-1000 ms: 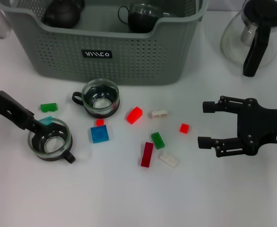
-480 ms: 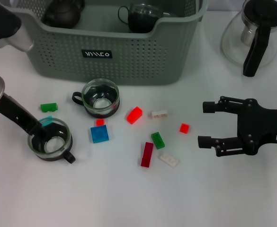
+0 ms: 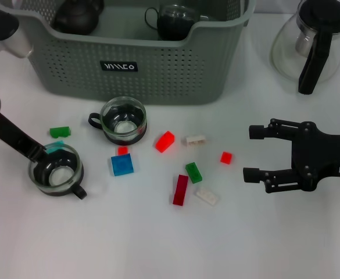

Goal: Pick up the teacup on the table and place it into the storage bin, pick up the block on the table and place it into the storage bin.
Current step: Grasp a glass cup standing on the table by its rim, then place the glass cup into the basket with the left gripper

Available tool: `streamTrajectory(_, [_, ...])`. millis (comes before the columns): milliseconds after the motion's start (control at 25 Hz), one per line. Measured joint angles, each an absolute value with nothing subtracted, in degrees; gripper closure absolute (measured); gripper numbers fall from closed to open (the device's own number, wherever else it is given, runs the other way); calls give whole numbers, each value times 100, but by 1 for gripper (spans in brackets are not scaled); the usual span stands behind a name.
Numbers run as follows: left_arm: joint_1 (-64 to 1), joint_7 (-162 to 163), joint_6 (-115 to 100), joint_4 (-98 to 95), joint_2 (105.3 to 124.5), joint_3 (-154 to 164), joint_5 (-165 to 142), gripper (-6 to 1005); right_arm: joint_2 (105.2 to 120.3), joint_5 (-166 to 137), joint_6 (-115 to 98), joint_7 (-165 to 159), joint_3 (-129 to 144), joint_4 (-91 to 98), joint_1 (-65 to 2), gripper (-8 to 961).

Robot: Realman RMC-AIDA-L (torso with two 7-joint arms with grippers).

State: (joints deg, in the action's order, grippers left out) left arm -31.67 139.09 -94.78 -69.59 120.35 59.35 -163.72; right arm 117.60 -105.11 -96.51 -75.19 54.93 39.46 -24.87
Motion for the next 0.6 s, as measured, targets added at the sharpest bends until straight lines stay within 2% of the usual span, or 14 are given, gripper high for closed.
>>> streamTrajectory(240, [-3184, 13967, -9529, -6925, 12006, 5736, -16372, 727, 11760, -10511, -9651, -7537, 5489, 3946, -2487, -2])
streamTrajectory(360, [-3197, 13881, -9576, -6918, 11967, 5459, -16330, 942, 11759, -10509, -9651, -7550, 5486, 3946, -2490, -2])
streamTrajectory(600, [-3261, 13185, -10055, -6809, 11871, 4424, -15902, 957, 11759, -10492, -9650, -7557, 5484, 3946, -2493, -2])
